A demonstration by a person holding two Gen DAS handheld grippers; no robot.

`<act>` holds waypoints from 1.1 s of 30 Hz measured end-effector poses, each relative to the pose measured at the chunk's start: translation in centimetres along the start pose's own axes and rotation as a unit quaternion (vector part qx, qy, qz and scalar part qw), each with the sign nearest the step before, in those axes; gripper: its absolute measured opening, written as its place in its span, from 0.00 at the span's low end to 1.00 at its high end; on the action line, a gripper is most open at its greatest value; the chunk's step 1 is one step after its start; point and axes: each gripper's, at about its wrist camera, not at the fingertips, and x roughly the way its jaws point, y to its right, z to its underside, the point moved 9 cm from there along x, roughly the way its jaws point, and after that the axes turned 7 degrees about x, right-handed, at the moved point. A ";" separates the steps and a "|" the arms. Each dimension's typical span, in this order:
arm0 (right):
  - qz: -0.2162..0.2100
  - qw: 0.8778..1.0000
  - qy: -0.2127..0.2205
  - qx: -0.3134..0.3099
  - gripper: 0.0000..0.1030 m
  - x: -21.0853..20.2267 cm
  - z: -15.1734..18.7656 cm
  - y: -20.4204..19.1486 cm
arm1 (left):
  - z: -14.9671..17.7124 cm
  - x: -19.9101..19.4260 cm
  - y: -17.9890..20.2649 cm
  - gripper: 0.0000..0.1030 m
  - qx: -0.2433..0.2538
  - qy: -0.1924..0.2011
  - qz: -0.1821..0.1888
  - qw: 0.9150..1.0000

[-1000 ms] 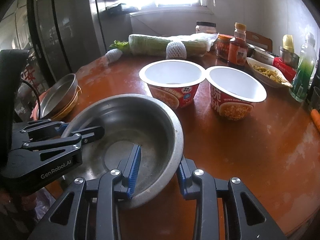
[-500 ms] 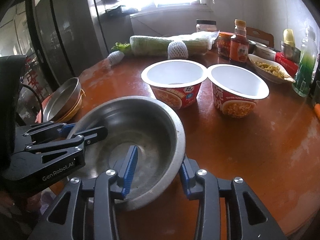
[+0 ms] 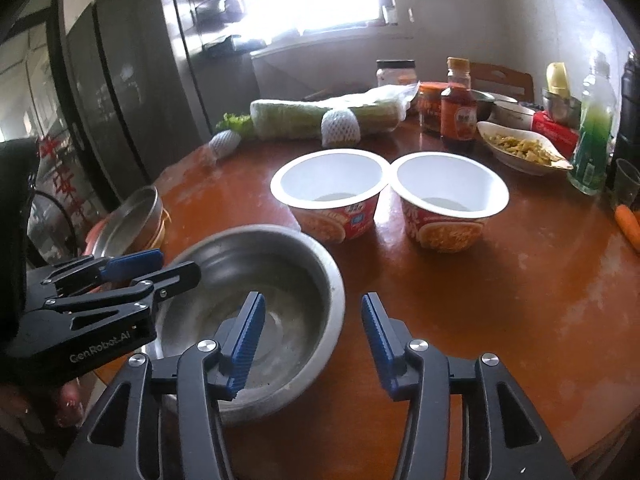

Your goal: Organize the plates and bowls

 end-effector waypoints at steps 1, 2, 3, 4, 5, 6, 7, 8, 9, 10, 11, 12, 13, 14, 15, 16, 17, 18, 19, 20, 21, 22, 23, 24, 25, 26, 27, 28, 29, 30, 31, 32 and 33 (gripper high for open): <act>0.000 1.000 0.004 0.003 0.52 -0.2 -0.2 0.1 | -0.3 -0.2 -0.1 0.45 -0.001 0.003 -0.001 1.000; 0.000 1.000 0.006 0.005 0.52 -0.4 -0.4 0.1 | -0.6 -0.4 -0.2 0.46 -0.002 0.005 -0.003 1.000; -0.001 1.000 0.009 0.007 0.52 -0.6 -0.6 0.1 | -0.8 -0.5 -0.2 0.46 -0.003 0.007 -0.002 1.000; -0.003 1.000 0.012 0.010 0.52 -0.8 -0.8 0.2 | -1.1 -0.6 -0.3 0.46 -0.003 0.008 -0.001 1.000; -0.004 1.000 0.015 0.012 0.52 -1.0 -1.0 0.2 | -1.4 -0.6 -0.4 0.46 -0.004 0.010 -0.001 1.000; -0.004 1.000 0.016 0.014 0.52 -1.1 -1.1 0.3 | -1.7 -0.7 -0.4 0.46 -0.004 0.012 -0.002 1.000; -0.005 1.000 0.018 0.015 0.53 -1.1 -1.3 0.4 | -2.0 -0.8 -0.4 0.47 -0.001 0.015 -0.004 1.000; -0.004 1.000 0.018 0.018 0.53 -1.1 -1.5 0.4 | -2.3 -0.9 -0.4 0.47 0.000 0.017 -0.005 1.000; -0.005 1.000 0.018 0.021 0.53 -1.1 -1.7 0.5 | -2.6 -0.9 -0.4 0.48 0.000 0.018 -0.005 1.000; -0.006 1.000 0.018 0.023 0.53 -1.0 -1.8 0.5 | -3.0 -0.9 -0.3 0.48 0.001 0.020 -0.003 1.000; -0.008 0.999 0.017 0.027 0.54 -0.9 -2.0 0.6 | -3.4 -0.8 -0.3 0.49 0.002 0.022 -0.001 1.000; -0.010 0.999 0.015 0.029 0.54 -0.7 -2.2 0.6 | -4.1 -0.7 -0.1 0.49 0.006 0.023 0.002 1.000; -0.013 0.999 0.015 0.032 0.55 -0.5 -2.4 0.5 | -4.5 -0.5 -0.1 0.50 0.007 0.023 0.004 1.000; -0.014 0.999 0.015 0.035 0.55 -0.3 -2.6 0.6 | -5.0 -0.3 0.0 0.50 0.008 0.023 0.005 1.000; -0.015 0.999 0.013 0.037 0.55 -0.1 -2.8 0.6 | -5.6 -0.1 -0.1 0.50 0.010 0.024 0.005 1.000; -0.018 0.999 0.013 0.040 0.55 0.2 -3.1 0.6 | -6.3 0.2 -0.1 0.50 0.012 0.026 0.004 1.000; -0.022 0.999 0.014 0.043 0.55 0.4 -3.5 0.6 | -6.9 0.5 -0.1 0.50 0.014 0.026 0.004 1.000; -0.024 0.999 0.014 0.046 0.55 0.7 -3.8 0.6 | -7.5 1.0 -0.1 0.50 0.016 0.024 0.005 1.000; -0.025 0.998 0.013 0.049 0.55 1.0 -4.1 0.6 | -8.1 1.4 0.0 0.50 0.017 0.021 0.009 1.000; -0.027 0.998 0.012 0.052 0.55 1.4 -4.5 0.7 | -8.6 2.0 0.0 0.50 0.017 0.017 0.014 1.000; -0.028 0.998 0.011 0.053 0.55 1.6 -4.7 0.7 | -9.1 2.6 0.1 0.50 0.018 0.012 0.018 1.000; -0.031 0.998 0.010 0.055 0.55 1.8 -5.0 0.7 | -9.3 2.9 0.1 0.50 0.019 0.009 0.020 1.000; -0.034 0.998 0.010 0.055 0.55 2.1 -5.2 0.6 | -9.6 3.5 0.2 0.50 0.020 0.006 0.023 1.000; -0.036 0.998 0.008 0.056 0.55 2.4 -5.4 0.6 | -9.9 4.1 0.2 0.50 0.020 0.002 0.027 0.999; -0.035 0.998 0.006 0.056 0.55 2.7 -5.6 0.6 | -10.1 4.7 0.3 0.50 0.020 -0.005 0.031 0.999; -0.035 0.998 0.004 0.058 0.55 3.1 -5.7 0.6 | -10.2 5.2 0.3 0.50 0.018 -0.009 0.035 0.999; -0.035 0.998 0.002 0.061 0.55 3.4 -5.8 0.7 | -10.4 5.7 0.4 0.50 0.019 -0.014 0.038 0.999; -0.035 0.997 -0.001 0.064 0.55 3.7 -5.9 0.8 | -10.6 6.1 0.5 0.50 0.018 -0.015 0.040 0.999; -0.037 0.997 -0.003 0.067 0.55 4.0 -6.1 0.8 | -10.7 6.5 0.5 0.50 0.016 -0.016 0.039 0.999; -0.035 0.997 -0.002 0.070 0.55 4.3 -6.3 1.0 | -11.0 6.9 0.5 0.50 0.015 -0.018 0.039 0.999; -0.031 0.997 -0.003 0.071 0.55 4.6 -6.4 1.2 | -11.1 7.3 0.6 0.50 0.017 -0.020 0.041 0.999; -0.029 0.997 -0.005 0.073 0.55 4.9 -6.5 1.3 | -11.3 7.7 0.7 0.50 0.019 -0.023 0.041 0.999; -0.029 0.997 -0.007 0.075 0.55 5.1 -6.5 1.4 | -11.4 8.1 0.9 0.50 0.021 -0.027 0.042 0.999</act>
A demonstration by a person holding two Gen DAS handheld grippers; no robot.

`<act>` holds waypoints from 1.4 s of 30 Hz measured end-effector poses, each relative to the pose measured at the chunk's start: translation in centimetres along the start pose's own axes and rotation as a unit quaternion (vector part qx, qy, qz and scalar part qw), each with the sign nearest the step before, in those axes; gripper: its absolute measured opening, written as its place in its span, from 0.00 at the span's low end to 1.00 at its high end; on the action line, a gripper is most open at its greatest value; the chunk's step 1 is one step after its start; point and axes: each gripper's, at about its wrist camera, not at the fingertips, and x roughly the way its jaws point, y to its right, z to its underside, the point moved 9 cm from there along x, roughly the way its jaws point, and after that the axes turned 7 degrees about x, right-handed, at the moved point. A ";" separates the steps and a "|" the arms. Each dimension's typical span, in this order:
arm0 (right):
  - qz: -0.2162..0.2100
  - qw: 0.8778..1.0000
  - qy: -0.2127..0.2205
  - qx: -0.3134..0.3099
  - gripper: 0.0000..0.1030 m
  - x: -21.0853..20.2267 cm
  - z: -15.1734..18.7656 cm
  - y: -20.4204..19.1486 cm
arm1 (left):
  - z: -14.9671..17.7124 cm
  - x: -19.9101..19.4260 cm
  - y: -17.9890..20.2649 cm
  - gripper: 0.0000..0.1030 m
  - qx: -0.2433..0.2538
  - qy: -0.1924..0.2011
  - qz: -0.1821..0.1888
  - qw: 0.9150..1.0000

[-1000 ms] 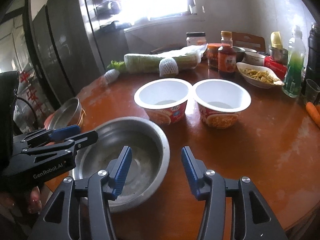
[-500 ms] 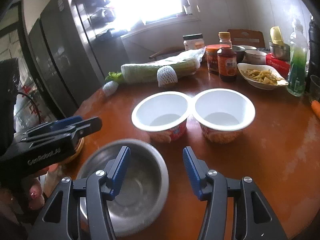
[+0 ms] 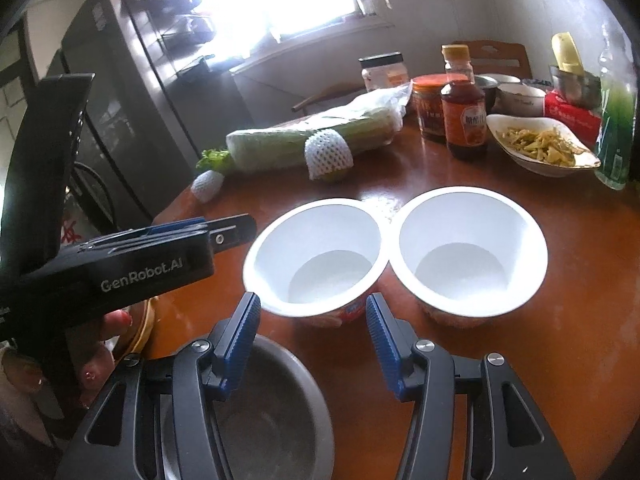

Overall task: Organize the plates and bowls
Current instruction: 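Grasp the rim of a white paper noodle bowl with the left gripper, then lift the white paper bowl and carry it over the steel bowl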

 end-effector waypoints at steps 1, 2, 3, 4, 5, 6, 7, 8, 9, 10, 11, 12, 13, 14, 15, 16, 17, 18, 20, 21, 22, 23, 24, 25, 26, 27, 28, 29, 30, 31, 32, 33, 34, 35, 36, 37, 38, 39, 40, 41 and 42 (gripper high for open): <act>0.003 1.000 -0.002 0.002 0.55 0.3 -0.1 0.1 | -0.1 0.4 0.1 0.50 0.003 -0.002 0.002 1.000; 0.007 1.000 -0.003 0.002 0.55 0.5 -0.1 0.3 | -0.2 0.7 0.2 0.50 0.004 -0.005 0.003 1.000; 0.009 1.000 -0.003 0.002 0.55 0.7 -0.2 0.4 | -0.3 1.2 0.3 0.50 0.007 -0.010 0.004 1.000; 0.011 1.000 -0.005 0.001 0.55 0.9 -0.3 0.5 | -0.3 1.5 0.3 0.50 0.008 -0.012 0.006 1.000; 0.010 1.000 -0.006 0.000 0.55 1.2 -0.3 0.5 | -0.3 1.9 0.4 0.50 0.009 -0.016 0.008 1.000; 0.013 1.000 -0.008 -0.002 0.55 1.4 -0.4 0.6 | -0.2 2.3 0.5 0.50 0.009 -0.021 0.013 1.000; 0.015 1.000 -0.010 -0.003 0.55 1.5 -0.4 0.7 | -0.2 2.6 0.5 0.50 0.007 -0.024 0.017 1.000; 0.017 1.000 -0.010 -0.005 0.55 1.7 -0.5 0.9 | -0.2 2.9 0.6 0.50 0.005 -0.027 0.024 0.999; 0.018 1.000 -0.010 -0.007 0.55 1.9 -0.6 0.9 | -0.1 3.2 0.7 0.50 0.004 -0.030 0.031 0.999; 0.020 1.000 -0.010 -0.009 0.54 2.0 -0.7 1.0 | -0.1 3.4 0.8 0.50 0.004 -0.034 0.033 0.999; 0.020 1.000 -0.011 -0.011 0.51 2.1 -0.7 1.0 | 0.1 3.7 0.8 0.49 0.004 -0.039 0.033 0.999; 0.018 1.000 -0.012 -0.014 0.50 2.3 -0.8 1.0 | 0.2 3.9 0.9 0.48 0.007 -0.042 0.035 0.998; 0.019 1.000 -0.013 -0.018 0.50 2.4 -0.9 0.9 | 0.3 4.1 1.1 0.43 0.009 -0.044 0.038 0.998; 0.021 0.999 -0.013 -0.021 0.48 2.5 -0.9 0.9 | 0.5 4.2 1.2 0.36 0.011 -0.047 0.042 0.998; 0.022 0.999 -0.012 -0.025 0.47 2.6 -1.0 0.8 | 0.7 4.3 1.3 0.35 0.012 -0.052 0.043 0.998; 0.021 0.999 -0.012 -0.029 0.46 2.7 -1.0 0.7 | 0.7 4.3 1.3 0.35 0.012 -0.051 0.042 0.998; 0.023 0.999 -0.012 -0.030 0.46 2.8 -1.0 0.7 | 0.8 4.3 1.2 0.34 0.010 -0.050 0.045 0.998; 0.026 0.999 -0.011 -0.033 0.46 2.9 -1.0 0.6 | 0.8 4.3 1.1 0.32 0.007 -0.050 0.045 0.998; 0.026 0.999 -0.009 -0.036 0.46 3.0 -1.1 0.6 | 0.9 4.3 0.8 0.28 0.003 -0.051 0.042 0.998; 0.027 0.999 -0.009 -0.038 0.46 3.0 -1.1 0.5 | 1.0 4.2 0.6 0.28 -0.001 -0.052 0.044 0.998; 0.027 0.999 -0.008 -0.040 0.46 3.0 -1.2 0.5 | 1.1 4.1 0.6 0.28 -0.003 -0.052 0.044 0.998; 0.028 0.999 -0.007 -0.041 0.46 2.9 -1.2 0.4 | 1.2 3.9 0.5 0.28 -0.004 -0.052 0.044 0.998; 0.026 0.999 -0.007 -0.041 0.46 2.8 -1.2 0.3 | 1.2 3.6 0.5 0.28 -0.006 -0.049 0.045 0.998; 0.025 0.999 -0.006 -0.041 0.46 2.7 -1.2 0.2 | 1.1 3.5 0.5 0.28 -0.006 -0.047 0.045 0.998; 0.023 0.999 -0.004 -0.040 0.46 2.6 -1.3 0.2 | 1.0 3.2 0.4 0.28 -0.007 -0.044 0.045 0.998; 0.022 0.999 -0.003 -0.041 0.46 2.5 -1.3 0.1 | 0.9 2.9 0.4 0.28 -0.008 -0.041 0.043 0.998; 0.021 0.999 -0.001 -0.043 0.46 2.3 -1.4 -0.1 | 0.8 2.5 0.3 0.28 -0.006 -0.037 0.040 0.998; 0.019 0.999 0.002 -0.043 0.46 2.0 -1.5 -0.3 | 0.8 2.2 0.4 0.28 -0.005 -0.034 0.039 0.999; 0.018 0.999 0.004 -0.044 0.46 1.8 -1.5 -0.4 | 0.7 1.8 0.4 0.28 -0.004 -0.031 0.038 0.999; 0.017 0.999 0.007 -0.045 0.46 1.5 -1.6 -0.6 | 0.7 1.4 0.3 0.28 -0.005 -0.028 0.039 0.999; 0.016 0.999 0.010 -0.047 0.46 1.3 -1.6 -0.7 | 0.7 1.0 0.4 0.28 -0.005 -0.025 0.040 0.999; 0.015 0.999 0.013 -0.049 0.46 1.0 -1.7 -0.9 | 0.7 0.3 0.4 0.28 -0.004 -0.021 0.038 0.999; 0.014 0.999 0.015 -0.051 0.46 0.8 -1.8 -1.1 | 0.8 -0.1 0.4 0.28 -0.003 -0.018 0.037 0.999; 0.013 0.998 0.018 -0.052 0.46 0.4 -1.8 -1.3 | 0.8 -0.5 0.4 0.28 -0.002 -0.014 0.037 0.999; 0.012 0.998 0.021 -0.054 0.46 0.1 -1.8 -1.5 | 0.9 -1.0 0.5 0.28 -0.002 -0.011 0.037 0.999; 0.012 0.998 0.023 -0.056 0.46 -0.1 -1.8 -1.7 | 1.0 -1.6 0.4 0.28 -0.004 -0.008 0.038 0.999; 0.010 0.998 0.025 -0.058 0.46 -0.4 -1.7 -1.9 | 1.0 -2.0 0.3 0.28 -0.005 -0.005 0.038 0.999; 0.008 0.998 0.027 -0.060 0.46 -0.8 -1.7 -2.2 | 1.0 -2.4 0.3 0.28 -0.006 -0.002 0.037 0.999; 0.005 0.998 0.029 -0.063 0.46 -1.2 -1.6 -2.5 | 1.1 -3.1 0.2 0.28 -0.006 0.003 0.035 0.999; 0.004 0.997 0.031 -0.067 0.46 -1.5 -1.6 -2.8 | 1.2 -3.5 0.2 0.28 -0.006 0.006 0.034 0.999; 0.004 0.997 0.036 -0.072 0.46 -2.0 -1.5 -3.2 | 1.3 -4.2 0.2 0.28 -0.006 0.012 0.032 0.999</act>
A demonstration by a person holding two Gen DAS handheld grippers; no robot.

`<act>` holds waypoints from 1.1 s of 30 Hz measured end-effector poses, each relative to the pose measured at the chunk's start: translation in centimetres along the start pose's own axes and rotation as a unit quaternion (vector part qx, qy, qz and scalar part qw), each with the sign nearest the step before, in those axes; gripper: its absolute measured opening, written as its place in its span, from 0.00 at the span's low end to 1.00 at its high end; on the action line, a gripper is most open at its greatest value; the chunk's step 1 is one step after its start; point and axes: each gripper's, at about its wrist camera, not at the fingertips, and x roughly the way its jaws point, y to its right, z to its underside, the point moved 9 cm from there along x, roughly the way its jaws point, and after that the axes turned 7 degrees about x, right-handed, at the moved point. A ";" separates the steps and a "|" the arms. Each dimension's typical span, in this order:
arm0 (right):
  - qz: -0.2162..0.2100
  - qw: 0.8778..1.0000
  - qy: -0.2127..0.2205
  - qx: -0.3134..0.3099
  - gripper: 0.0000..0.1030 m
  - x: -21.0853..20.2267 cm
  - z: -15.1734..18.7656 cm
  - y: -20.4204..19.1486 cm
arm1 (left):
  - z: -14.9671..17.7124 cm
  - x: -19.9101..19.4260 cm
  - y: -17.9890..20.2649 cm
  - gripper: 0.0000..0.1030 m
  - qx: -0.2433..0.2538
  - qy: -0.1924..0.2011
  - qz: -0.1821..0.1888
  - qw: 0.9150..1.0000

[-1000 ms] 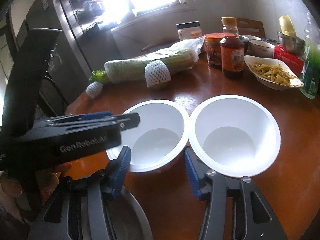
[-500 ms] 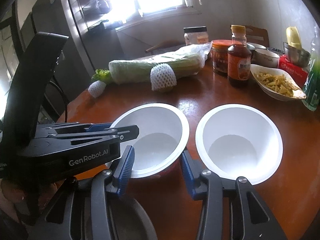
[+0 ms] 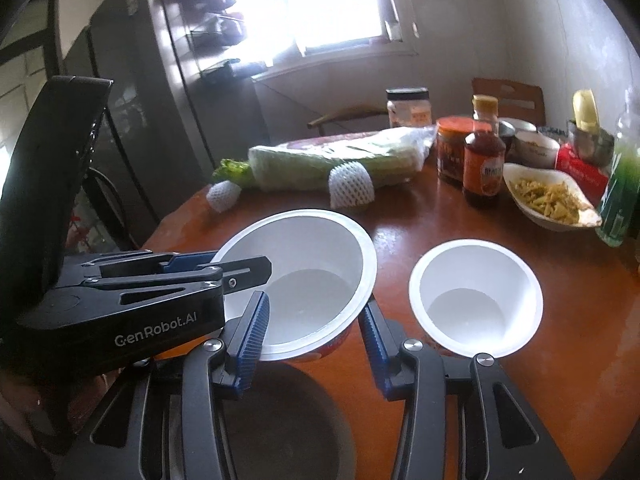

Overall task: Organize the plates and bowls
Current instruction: 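Lift the white paper bowl and carry it over the steel bowl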

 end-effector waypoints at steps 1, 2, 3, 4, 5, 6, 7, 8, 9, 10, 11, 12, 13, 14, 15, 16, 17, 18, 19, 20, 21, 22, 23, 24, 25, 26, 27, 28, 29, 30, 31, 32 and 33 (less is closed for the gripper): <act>0.000 1.000 0.003 -0.003 0.46 -0.3 0.0 -0.3 | 0.1 -0.4 0.0 0.28 0.000 0.002 -0.001 1.000; -0.001 1.000 0.006 -0.007 0.46 -0.8 0.0 -0.6 | 0.1 -0.9 0.0 0.28 0.000 0.005 -0.001 1.000; -0.003 1.000 0.008 -0.009 0.46 -1.1 0.0 -0.9 | 0.1 -1.4 0.1 0.28 0.001 0.010 -0.001 1.000; -0.004 1.000 0.011 -0.011 0.46 -1.6 0.0 -1.2 | 0.2 -2.0 0.1 0.28 0.000 0.013 -0.002 1.000; -0.006 1.000 0.013 -0.013 0.46 -2.1 0.0 -1.5 | 0.4 -2.6 0.1 0.28 0.001 0.016 -0.004 1.000; -0.008 1.000 0.015 -0.015 0.46 -2.4 0.0 -1.7 | 0.5 -2.9 0.2 0.28 0.003 0.017 -0.005 1.000; -0.009 1.000 0.016 -0.016 0.46 -2.8 0.1 -1.9 | 0.7 -3.3 0.3 0.28 0.006 0.019 -0.008 1.000; -0.010 1.000 0.017 -0.018 0.46 -3.2 0.2 -2.2 | 0.9 -3.6 0.3 0.28 0.006 0.019 -0.009 1.000; -0.011 1.000 0.018 -0.020 0.46 -3.5 0.3 -2.4 | 1.1 -3.9 0.4 0.28 0.007 0.019 -0.009 1.000; -0.011 1.000 0.018 -0.022 0.46 -3.8 0.5 -2.5 | 1.4 -4.3 0.5 0.28 0.007 0.020 -0.010 1.000; -0.010 1.000 0.017 -0.023 0.46 -4.1 0.7 -2.7 | 1.6 -4.5 0.6 0.28 0.008 0.021 -0.011 1.000; -0.009 1.000 0.017 -0.024 0.46 -4.3 0.8 -2.8 | 1.8 -4.7 0.7 0.28 0.007 0.021 -0.011 1.000; -0.008 0.999 0.018 -0.027 0.46 -4.6 1.1 -3.0 | 2.2 -4.9 0.8 0.28 0.004 0.020 -0.009 1.000; -0.008 0.999 0.017 -0.028 0.46 -4.8 1.3 -3.1 | 2.4 -5.1 0.9 0.28 0.002 0.019 -0.008 1.000; -0.009 0.999 0.015 -0.028 0.46 -5.1 1.6 -3.1 | 2.7 -5.2 1.0 0.28 0.001 0.019 -0.006 1.000; -0.009 0.999 0.014 -0.029 0.46 -5.3 1.8 -3.1 | 2.9 -5.3 1.1 0.28 0.000 0.018 -0.005 1.000; -0.009 0.999 0.013 -0.030 0.46 -5.6 2.1 -3.2 | 3.1 -5.3 1.2 0.28 -0.001 0.016 -0.005 1.000; -0.009 0.999 0.012 -0.031 0.46 -5.8 2.4 -3.2 | 3.4 -5.5 1.4 0.28 0.000 0.015 -0.006 1.000; -0.010 0.999 0.010 -0.032 0.46 -6.0 2.7 -3.3 | 3.6 -5.5 1.5 0.28 0.000 0.014 -0.007 1.000; -0.010 0.999 0.008 -0.033 0.46 -6.1 3.0 -3.3 | 3.9 -5.6 1.7 0.28 -0.001 0.013 -0.006 1.000; -0.011 0.999 0.006 -0.033 0.46 -6.3 3.4 -3.3 | 4.2 -5.6 1.8 0.28 -0.002 0.011 -0.007 1.000; -0.011 0.999 0.004 -0.035 0.46 -6.5 3.7 -3.4 | 4.4 -5.6 1.9 0.28 -0.002 0.010 -0.007 1.000; -0.011 0.999 0.003 -0.036 0.46 -6.6 4.0 -3.4 | 4.7 -5.6 2.0 0.28 -0.002 0.009 -0.009 1.000; -0.011 0.999 0.001 -0.036 0.46 -6.7 4.3 -3.4 | 5.0 -5.6 2.1 0.28 -0.001 0.006 -0.011 1.000; -0.011 0.999 -0.002 -0.038 0.46 -6.7 4.6 -3.4 | 5.3 -5.5 2.2 0.28 -0.001 0.003 -0.011 1.000; -0.012 0.999 -0.005 -0.038 0.46 -6.8 5.0 -3.4 | 5.5 -5.5 2.2 0.28 -0.001 0.001 -0.011 1.000; -0.013 0.999 -0.008 -0.039 0.46 -6.9 5.4 -3.4 | 5.8 -5.5 2.2 0.28 -0.003 -0.001 -0.011 1.000; -0.015 0.999 -0.010 -0.039 0.46 -6.9 5.6 -3.4 | 6.1 -5.5 2.3 0.28 -0.004 -0.003 -0.011 1.000; -0.019 0.999 -0.014 -0.037 0.46 -6.9 5.9 -3.4 | 6.3 -5.5 2.3 0.28 -0.004 -0.004 -0.012 1.000; -0.021 0.999 -0.017 -0.036 0.46 -6.9 6.1 -3.3 | 6.6 -5.5 2.3 0.28 -0.004 -0.006 -0.013 1.000; -0.022 0.999 -0.019 -0.035 0.46 -6.9 6.2 -3.3 | 6.7 -5.5 2.3 0.28 -0.005 -0.007 -0.013 1.000; -0.022 0.999 -0.021 -0.037 0.46 -6.9 6.4 -3.4 | 6.9 -5.6 2.3 0.28 -0.006 -0.008 -0.015 1.000; -0.022 0.999 -0.022 -0.039 0.46 -6.9 6.5 -3.4 | 7.1 -5.6 2.3 0.28 -0.005 -0.010 -0.017 1.000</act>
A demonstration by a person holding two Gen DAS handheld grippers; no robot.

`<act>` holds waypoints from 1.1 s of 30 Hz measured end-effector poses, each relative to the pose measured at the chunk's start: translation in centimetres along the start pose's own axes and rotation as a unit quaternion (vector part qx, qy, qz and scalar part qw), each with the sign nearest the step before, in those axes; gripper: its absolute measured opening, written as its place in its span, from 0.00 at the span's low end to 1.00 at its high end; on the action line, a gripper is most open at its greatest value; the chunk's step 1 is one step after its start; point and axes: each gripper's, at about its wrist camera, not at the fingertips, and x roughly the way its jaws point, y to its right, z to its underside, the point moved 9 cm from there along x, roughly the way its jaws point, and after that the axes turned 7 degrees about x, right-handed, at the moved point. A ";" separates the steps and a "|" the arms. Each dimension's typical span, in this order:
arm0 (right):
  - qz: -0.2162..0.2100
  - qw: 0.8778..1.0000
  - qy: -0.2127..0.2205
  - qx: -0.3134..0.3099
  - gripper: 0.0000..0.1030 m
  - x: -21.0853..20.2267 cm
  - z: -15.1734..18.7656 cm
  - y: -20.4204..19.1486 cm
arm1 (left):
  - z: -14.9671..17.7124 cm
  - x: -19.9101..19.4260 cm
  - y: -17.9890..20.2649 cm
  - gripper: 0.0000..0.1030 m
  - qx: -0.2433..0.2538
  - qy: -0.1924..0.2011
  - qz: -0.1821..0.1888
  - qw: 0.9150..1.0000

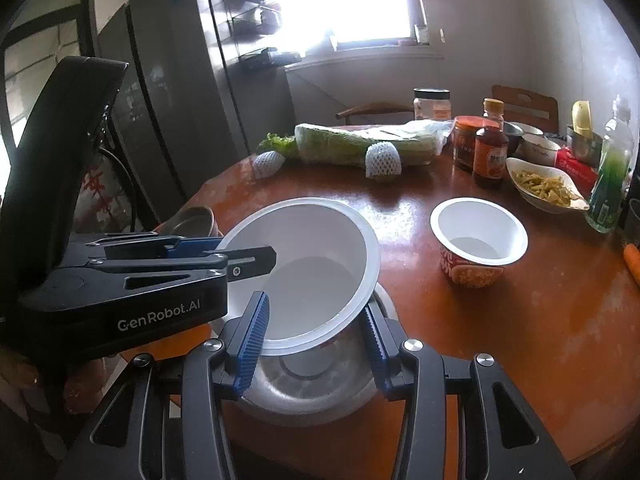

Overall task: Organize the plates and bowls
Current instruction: 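Lift the white paper bowl and carry it over the steel bowl, then lower the white paper bowl into the steel bowl and open the left gripper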

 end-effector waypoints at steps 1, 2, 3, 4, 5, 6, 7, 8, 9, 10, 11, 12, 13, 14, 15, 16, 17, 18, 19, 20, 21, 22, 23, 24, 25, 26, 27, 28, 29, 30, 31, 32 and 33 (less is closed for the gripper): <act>0.000 1.000 -0.002 -0.002 0.46 0.0 0.1 -0.1 | 0.1 0.0 0.0 0.28 0.001 0.000 -0.001 1.000; 0.000 1.000 -0.004 -0.004 0.46 0.0 0.3 -0.2 | 0.2 0.1 0.0 0.28 0.000 -0.002 -0.003 1.000; -0.001 1.000 -0.005 -0.005 0.46 0.1 0.4 -0.2 | 0.4 0.2 -0.1 0.28 -0.001 -0.004 -0.003 1.000; -0.001 1.000 -0.007 -0.005 0.46 0.1 0.6 -0.2 | 0.5 0.2 -0.1 0.28 -0.002 -0.005 -0.003 1.000; -0.001 1.000 -0.010 -0.005 0.46 0.2 0.7 -0.2 | 0.6 0.3 0.0 0.28 -0.002 -0.007 -0.003 1.000; -0.001 1.000 -0.012 -0.005 0.46 0.2 0.8 -0.2 | 0.8 0.4 0.0 0.28 -0.002 -0.009 -0.003 1.000; -0.001 1.000 -0.013 -0.005 0.46 0.3 0.8 -0.2 | 0.9 0.5 0.0 0.28 -0.002 -0.010 -0.003 1.000; 0.000 1.000 -0.015 -0.007 0.46 0.3 0.9 -0.2 | 1.0 0.6 0.0 0.28 -0.003 -0.012 -0.003 1.000; 0.001 1.000 -0.017 -0.007 0.46 0.4 1.0 -0.2 | 1.1 0.7 0.1 0.28 -0.002 -0.012 -0.003 1.000; 0.001 1.000 -0.018 -0.007 0.46 0.4 1.1 -0.2 | 1.2 0.7 0.1 0.28 -0.001 -0.013 -0.003 1.000; 0.001 1.000 -0.018 -0.007 0.46 0.5 1.1 -0.1 | 1.3 0.8 0.1 0.28 -0.002 -0.014 -0.002 1.000; 0.001 1.000 -0.020 -0.007 0.46 0.6 1.2 -0.1 | 1.4 0.9 0.1 0.28 -0.001 -0.014 -0.002 1.000; 0.001 1.000 -0.021 -0.006 0.46 0.6 1.3 0.0 | 1.5 1.0 0.2 0.28 0.000 -0.016 -0.003 1.000; 0.001 1.000 -0.022 -0.006 0.46 0.7 1.4 0.0 | 1.6 1.2 0.1 0.28 -0.001 -0.018 -0.003 1.000; 0.000 1.000 -0.024 -0.005 0.46 0.8 1.5 0.1 | 1.7 1.3 0.2 0.28 -0.001 -0.019 -0.004 1.000; 0.001 1.000 -0.025 -0.005 0.46 0.9 1.5 0.2 | 1.9 1.5 0.2 0.28 0.000 -0.022 -0.005 1.000; 0.001 1.000 -0.027 -0.006 0.47 1.1 1.6 0.2 | 2.0 1.7 0.2 0.28 -0.001 -0.024 -0.005 1.000; 0.002 1.000 -0.029 -0.006 0.47 1.2 1.8 0.2 | 2.1 1.9 0.2 0.28 0.000 -0.026 -0.006 1.000; 0.002 1.000 -0.031 -0.006 0.47 1.3 1.9 0.3 | 2.3 2.1 0.2 0.28 0.000 -0.027 -0.007 1.000; 0.002 0.999 -0.032 -0.005 0.47 1.5 2.0 0.3 | 2.4 2.3 0.2 0.28 0.000 -0.030 -0.007 1.000; 0.002 0.999 -0.034 -0.004 0.47 1.7 2.1 0.4 | 2.6 2.5 0.2 0.28 -0.001 -0.033 -0.007 0.999; 0.002 0.999 -0.036 -0.004 0.47 1.9 2.2 0.5 | 2.7 2.7 0.2 0.28 0.000 -0.035 -0.008 0.999; 0.002 0.999 -0.039 -0.003 0.47 2.0 2.4 0.5 | 2.9 2.9 0.1 0.28 -0.001 -0.037 -0.009 0.999; 0.003 0.999 -0.041 -0.004 0.47 2.2 2.5 0.6 | 3.0 3.1 0.2 0.28 -0.002 -0.039 -0.008 0.999; 0.004 0.999 -0.043 -0.003 0.47 2.3 2.6 0.6 | 3.1 3.1 0.2 0.28 -0.001 -0.039 -0.009 0.999; 0.004 0.999 -0.044 -0.003 0.47 2.4 2.7 0.7 | 3.1 3.1 0.2 0.28 -0.001 -0.039 -0.009 0.999; 0.004 0.999 -0.043 -0.003 0.47 2.4 2.7 0.7 | 3.2 3.2 0.2 0.28 -0.001 -0.040 -0.008 0.999; 0.004 0.999 -0.044 -0.003 0.47 2.5 2.8 0.7 | 3.3 3.3 0.2 0.28 -0.001 -0.041 -0.008 0.999; 0.003 0.999 -0.045 -0.002 0.47 2.6 2.9 0.8 | 3.3 3.4 0.1 0.28 -0.001 -0.042 -0.008 0.999; 0.003 0.999 -0.046 -0.001 0.47 2.6 3.0 0.8 | 3.3 3.5 0.1 0.28 -0.003 -0.044 -0.008 0.999; 0.003 0.999 -0.048 -0.001 0.47 2.7 3.0 0.8 | 3.4 3.7 0.1 0.28 -0.003 -0.045 -0.007 0.999; 0.004 0.999 -0.049 -0.002 0.47 2.8 3.1 0.9 | 3.4 3.7 0.1 0.28 -0.003 -0.045 -0.007 0.999; 0.005 0.999 -0.049 -0.002 0.47 2.9 3.2 0.8 | 3.5 3.7 0.1 0.28 -0.003 -0.046 -0.008 0.999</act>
